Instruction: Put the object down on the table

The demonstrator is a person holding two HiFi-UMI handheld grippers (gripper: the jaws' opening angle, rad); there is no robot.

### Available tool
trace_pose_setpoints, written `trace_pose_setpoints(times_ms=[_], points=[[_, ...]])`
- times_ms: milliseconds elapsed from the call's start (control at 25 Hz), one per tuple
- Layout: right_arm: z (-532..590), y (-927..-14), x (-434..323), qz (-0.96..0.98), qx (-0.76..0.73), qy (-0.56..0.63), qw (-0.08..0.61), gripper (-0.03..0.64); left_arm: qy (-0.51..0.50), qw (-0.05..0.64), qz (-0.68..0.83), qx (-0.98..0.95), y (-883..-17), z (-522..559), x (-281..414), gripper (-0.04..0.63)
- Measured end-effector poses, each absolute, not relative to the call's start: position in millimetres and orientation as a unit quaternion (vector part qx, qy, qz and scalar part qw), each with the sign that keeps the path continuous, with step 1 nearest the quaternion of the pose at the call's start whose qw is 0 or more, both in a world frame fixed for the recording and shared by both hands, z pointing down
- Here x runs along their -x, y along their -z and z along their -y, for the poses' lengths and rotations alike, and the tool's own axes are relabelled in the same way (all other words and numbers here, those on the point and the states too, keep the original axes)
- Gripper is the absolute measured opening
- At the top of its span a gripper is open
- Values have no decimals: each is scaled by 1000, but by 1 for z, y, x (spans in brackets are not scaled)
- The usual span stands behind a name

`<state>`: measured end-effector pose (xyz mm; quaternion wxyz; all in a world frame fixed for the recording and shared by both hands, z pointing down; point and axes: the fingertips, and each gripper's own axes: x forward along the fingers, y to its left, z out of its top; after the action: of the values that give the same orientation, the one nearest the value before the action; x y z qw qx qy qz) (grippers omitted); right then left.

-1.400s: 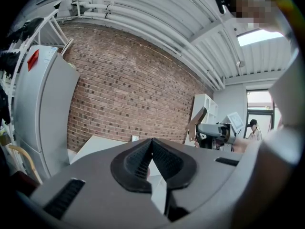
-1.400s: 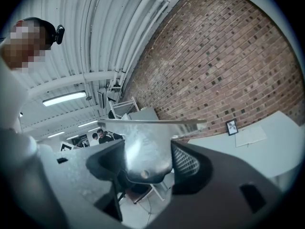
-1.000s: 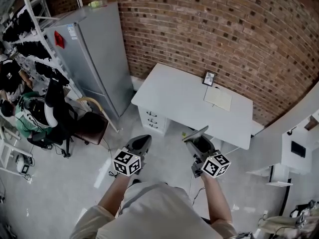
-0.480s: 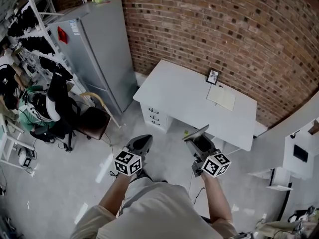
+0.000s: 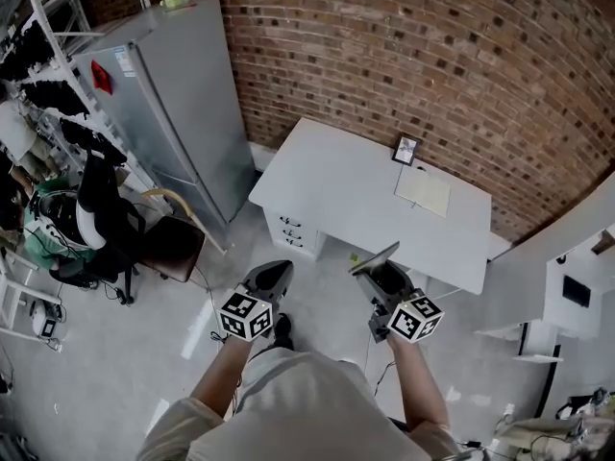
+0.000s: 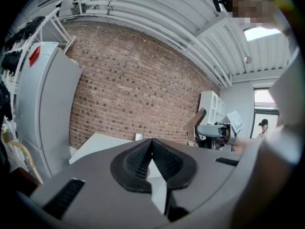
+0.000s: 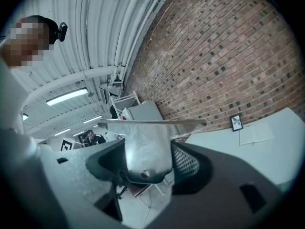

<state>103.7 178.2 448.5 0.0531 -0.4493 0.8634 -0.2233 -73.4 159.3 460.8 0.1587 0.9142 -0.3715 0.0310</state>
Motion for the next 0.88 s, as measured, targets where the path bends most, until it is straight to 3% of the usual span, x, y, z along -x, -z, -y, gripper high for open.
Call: trace_pose_setpoints(times_ms=[880], points=[[-39, -467, -69, -807, 535, 246, 49, 288, -65, 170, 255, -950, -477, 18, 89, -6]])
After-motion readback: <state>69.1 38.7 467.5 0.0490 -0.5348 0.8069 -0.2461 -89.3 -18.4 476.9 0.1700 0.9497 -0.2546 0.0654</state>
